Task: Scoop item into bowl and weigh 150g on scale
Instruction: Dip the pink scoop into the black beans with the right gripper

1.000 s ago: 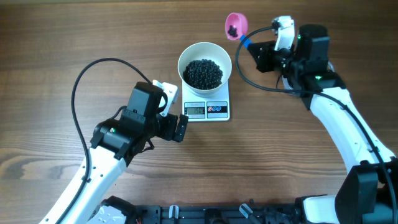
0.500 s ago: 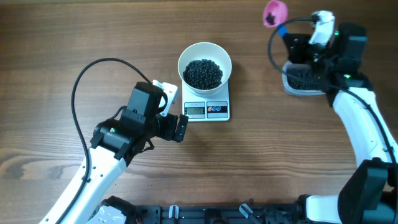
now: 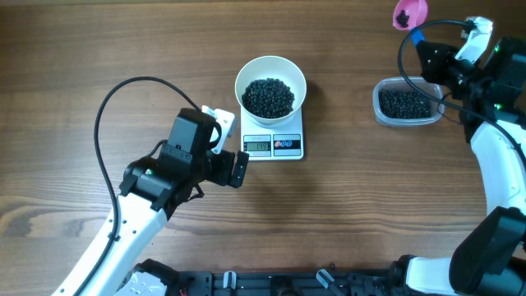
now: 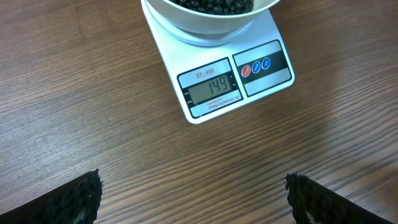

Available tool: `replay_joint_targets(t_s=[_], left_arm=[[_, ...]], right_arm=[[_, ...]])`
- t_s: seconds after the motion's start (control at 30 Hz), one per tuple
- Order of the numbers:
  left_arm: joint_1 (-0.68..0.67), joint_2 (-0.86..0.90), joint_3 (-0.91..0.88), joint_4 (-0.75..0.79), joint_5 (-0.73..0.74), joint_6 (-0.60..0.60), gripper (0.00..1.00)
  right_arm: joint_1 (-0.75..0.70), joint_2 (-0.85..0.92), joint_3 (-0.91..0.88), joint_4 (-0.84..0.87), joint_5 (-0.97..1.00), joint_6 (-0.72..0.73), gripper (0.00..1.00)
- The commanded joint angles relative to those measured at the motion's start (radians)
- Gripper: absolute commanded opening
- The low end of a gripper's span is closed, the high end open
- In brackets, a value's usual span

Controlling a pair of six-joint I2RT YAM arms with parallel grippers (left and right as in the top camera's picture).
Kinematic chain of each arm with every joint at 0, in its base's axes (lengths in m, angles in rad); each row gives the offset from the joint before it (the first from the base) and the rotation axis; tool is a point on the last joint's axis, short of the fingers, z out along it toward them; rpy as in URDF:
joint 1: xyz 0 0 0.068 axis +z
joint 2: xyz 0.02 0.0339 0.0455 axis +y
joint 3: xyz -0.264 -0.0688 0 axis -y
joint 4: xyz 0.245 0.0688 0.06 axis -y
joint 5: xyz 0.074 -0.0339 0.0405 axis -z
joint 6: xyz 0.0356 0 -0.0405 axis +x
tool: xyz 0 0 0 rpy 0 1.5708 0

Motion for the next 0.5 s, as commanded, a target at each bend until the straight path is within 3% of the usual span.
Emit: replay_joint_targets(t_s=[0.0,0.33,0.47], left_arm=[[0.005,0.004,-0.005,0.003,-0.005,0.012,1.0],[0.005,0.004,-0.005,0.003,-0.005,0.013,1.0],[0.005,0.004,-0.005,0.003,-0.005,0.013,1.0]], right_arm=[[-0.002,-0.027,0.003,0.006,-0.067,0.001,0.05],[-0.002,-0.027,0.003,0.031,-0.04,0.011,0.04],[-0.002,-0.027,0.003,0.052,-0.04,0.104,0.04]])
